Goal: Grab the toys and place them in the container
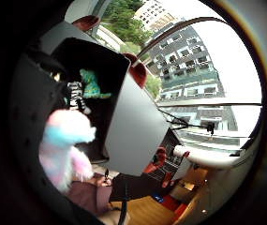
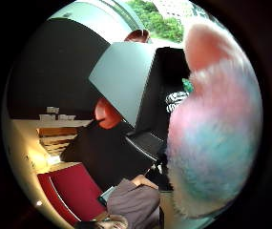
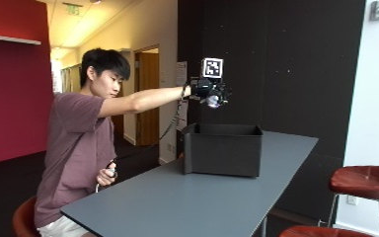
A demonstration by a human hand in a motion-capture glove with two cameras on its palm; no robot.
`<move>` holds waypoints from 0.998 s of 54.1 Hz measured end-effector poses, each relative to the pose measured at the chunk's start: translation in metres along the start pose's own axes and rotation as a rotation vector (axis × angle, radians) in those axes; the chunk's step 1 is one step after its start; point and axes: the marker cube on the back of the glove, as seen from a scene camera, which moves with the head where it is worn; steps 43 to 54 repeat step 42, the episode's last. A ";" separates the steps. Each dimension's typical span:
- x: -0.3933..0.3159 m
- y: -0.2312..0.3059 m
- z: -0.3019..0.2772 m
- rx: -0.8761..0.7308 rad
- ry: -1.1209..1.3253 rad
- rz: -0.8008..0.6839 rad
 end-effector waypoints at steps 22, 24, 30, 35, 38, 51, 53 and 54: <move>-0.005 -0.006 0.029 -0.179 -0.053 -0.031; -0.003 -0.005 0.029 -0.173 -0.032 -0.027; 0.011 -0.003 0.028 -0.159 0.004 0.007; 0.011 0.002 0.025 -0.131 -0.019 -0.091; 0.016 0.005 0.024 -0.119 -0.017 -0.101; 0.016 0.005 0.024 -0.110 0.002 -0.082; 0.016 0.005 0.024 -0.110 0.002 -0.082; 0.016 0.005 0.024 -0.110 0.002 -0.082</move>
